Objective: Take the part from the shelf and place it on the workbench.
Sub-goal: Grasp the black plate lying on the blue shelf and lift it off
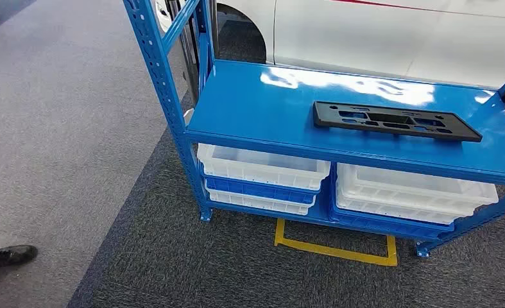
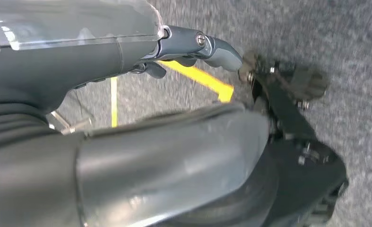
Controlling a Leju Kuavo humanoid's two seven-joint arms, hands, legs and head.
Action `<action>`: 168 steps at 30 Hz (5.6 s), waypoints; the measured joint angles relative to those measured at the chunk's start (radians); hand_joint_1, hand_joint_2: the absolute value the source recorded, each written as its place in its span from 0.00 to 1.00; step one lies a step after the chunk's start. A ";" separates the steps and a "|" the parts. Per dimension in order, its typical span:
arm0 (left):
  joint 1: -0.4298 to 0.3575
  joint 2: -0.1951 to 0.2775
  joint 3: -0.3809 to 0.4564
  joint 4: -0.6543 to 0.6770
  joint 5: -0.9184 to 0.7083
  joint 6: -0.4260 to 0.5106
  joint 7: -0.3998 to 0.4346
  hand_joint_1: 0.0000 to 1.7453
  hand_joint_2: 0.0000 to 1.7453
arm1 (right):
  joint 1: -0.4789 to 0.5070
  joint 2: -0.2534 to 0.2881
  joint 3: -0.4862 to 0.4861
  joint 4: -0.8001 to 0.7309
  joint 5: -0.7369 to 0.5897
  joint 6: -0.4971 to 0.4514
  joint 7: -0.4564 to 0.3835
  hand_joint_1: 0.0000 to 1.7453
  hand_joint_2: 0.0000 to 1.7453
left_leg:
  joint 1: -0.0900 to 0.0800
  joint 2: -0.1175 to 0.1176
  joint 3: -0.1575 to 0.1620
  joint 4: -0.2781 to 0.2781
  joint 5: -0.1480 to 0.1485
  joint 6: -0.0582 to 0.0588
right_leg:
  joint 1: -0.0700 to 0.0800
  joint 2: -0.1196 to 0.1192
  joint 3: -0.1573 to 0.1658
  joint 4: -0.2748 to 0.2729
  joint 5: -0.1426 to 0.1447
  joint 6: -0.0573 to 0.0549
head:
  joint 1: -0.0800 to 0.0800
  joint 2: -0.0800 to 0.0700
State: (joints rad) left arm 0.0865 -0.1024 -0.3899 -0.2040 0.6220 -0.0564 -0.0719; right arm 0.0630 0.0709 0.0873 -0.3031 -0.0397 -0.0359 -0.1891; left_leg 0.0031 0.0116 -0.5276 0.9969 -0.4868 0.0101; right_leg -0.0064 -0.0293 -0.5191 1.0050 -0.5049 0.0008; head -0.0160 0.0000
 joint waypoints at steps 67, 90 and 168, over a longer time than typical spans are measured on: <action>0.021 0.055 -0.347 0.188 0.415 -0.223 -0.101 0.00 0.00 | -0.333 -0.534 0.261 -1.132 1.176 -0.524 -0.113 0.00 0.00 | -0.001 -0.005 0.001 0.001 0.001 0.001 | -0.001 -0.006 -0.001 0.000 0.000 0.000 | 0.000 0.000; 0.025 0.243 -0.411 0.194 0.233 -0.375 -0.119 0.00 0.00 | -0.476 -0.422 0.523 -1.102 1.227 -0.465 -0.030 0.00 0.00 | 0.003 -0.008 0.000 0.000 0.005 -0.005 | 0.003 -0.010 -0.003 0.004 -0.001 -0.001 | 0.000 0.000; 0.035 0.053 -0.315 0.194 0.329 -0.217 -0.107 0.00 0.00 | -0.275 -0.651 0.220 -1.142 1.165 -0.483 -0.008 0.00 0.00 | -0.008 -0.012 -0.003 0.010 -0.004 0.009 | -0.012 -0.012 -0.001 0.001 -0.002 0.008 | 0.000 0.000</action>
State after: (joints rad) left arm 0.1216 -0.0492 -0.7050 -0.0095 0.9510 -0.2734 -0.1785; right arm -0.2117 -0.5802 0.3071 -1.4450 1.1256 -0.5185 -0.1970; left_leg -0.0052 -0.0001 -0.5303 1.0071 -0.4906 0.0187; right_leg -0.0185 -0.0412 -0.5202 1.0060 -0.5072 0.0092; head -0.0160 0.0000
